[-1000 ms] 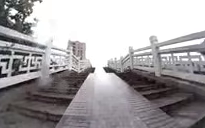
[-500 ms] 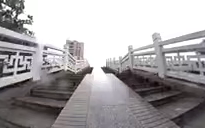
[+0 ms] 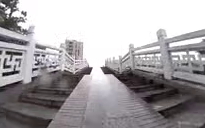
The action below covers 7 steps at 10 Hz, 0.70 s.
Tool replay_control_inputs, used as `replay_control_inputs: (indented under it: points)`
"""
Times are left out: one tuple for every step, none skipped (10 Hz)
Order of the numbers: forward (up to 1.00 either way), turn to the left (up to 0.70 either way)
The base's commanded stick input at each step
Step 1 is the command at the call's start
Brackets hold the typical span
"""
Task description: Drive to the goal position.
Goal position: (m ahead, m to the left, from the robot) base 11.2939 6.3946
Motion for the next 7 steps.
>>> replay_control_inputs:
  points:
    - [0.6, 0.0]
    - [0.6, 0.01]
    - [0.6, 0.01]
    - [0.6, 0.01]
    - [0.6, 0.01]
    - [0.6, 0.01]
    - [0.6, 0.01]
